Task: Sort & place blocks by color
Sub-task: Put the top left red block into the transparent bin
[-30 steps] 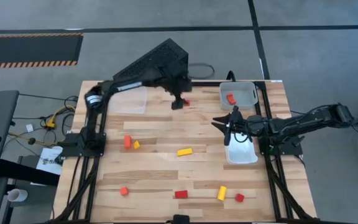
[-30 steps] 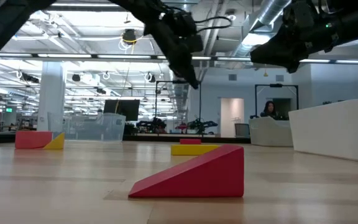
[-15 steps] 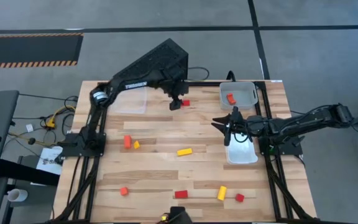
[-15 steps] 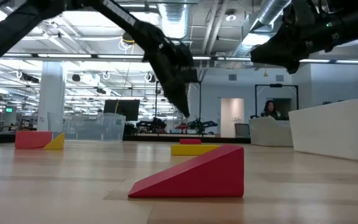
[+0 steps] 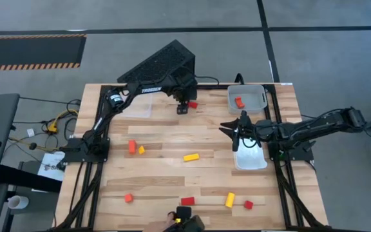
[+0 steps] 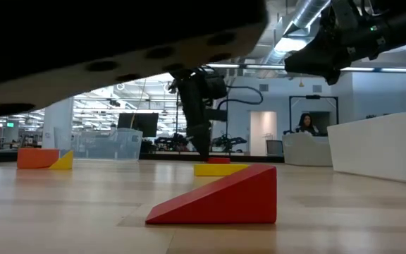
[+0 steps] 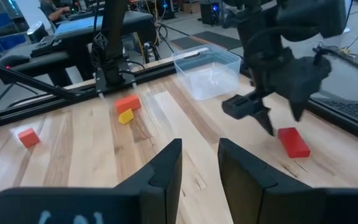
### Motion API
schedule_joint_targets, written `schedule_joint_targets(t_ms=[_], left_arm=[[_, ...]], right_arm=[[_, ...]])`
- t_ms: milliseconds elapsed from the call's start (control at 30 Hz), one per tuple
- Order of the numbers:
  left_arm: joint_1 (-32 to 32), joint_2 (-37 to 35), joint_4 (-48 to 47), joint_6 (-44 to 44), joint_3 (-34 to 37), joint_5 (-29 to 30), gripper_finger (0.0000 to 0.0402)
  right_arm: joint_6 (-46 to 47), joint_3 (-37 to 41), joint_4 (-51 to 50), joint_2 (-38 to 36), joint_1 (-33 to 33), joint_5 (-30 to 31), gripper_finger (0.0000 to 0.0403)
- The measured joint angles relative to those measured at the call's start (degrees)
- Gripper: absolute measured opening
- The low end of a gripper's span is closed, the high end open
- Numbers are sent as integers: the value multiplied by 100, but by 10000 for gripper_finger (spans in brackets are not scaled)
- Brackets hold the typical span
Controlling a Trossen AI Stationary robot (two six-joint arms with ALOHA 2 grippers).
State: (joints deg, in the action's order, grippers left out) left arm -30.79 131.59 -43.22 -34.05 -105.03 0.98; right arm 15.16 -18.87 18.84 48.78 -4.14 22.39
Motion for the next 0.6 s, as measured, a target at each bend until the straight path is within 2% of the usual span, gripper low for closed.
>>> schedule_joint_targets(t_ms=[200,367,600], left_arm=[[4,0,-212,-226,-7,-220,255],[95,-2,-64,-540,-8,-101,255],[229,-5,-5,-579,-297,-237,255]], right_arm=[[-2,0,-30,2,7,0,127],[-4,0,-53,2,7,0,127],[-4,0,-53,1,4,-1,127]])
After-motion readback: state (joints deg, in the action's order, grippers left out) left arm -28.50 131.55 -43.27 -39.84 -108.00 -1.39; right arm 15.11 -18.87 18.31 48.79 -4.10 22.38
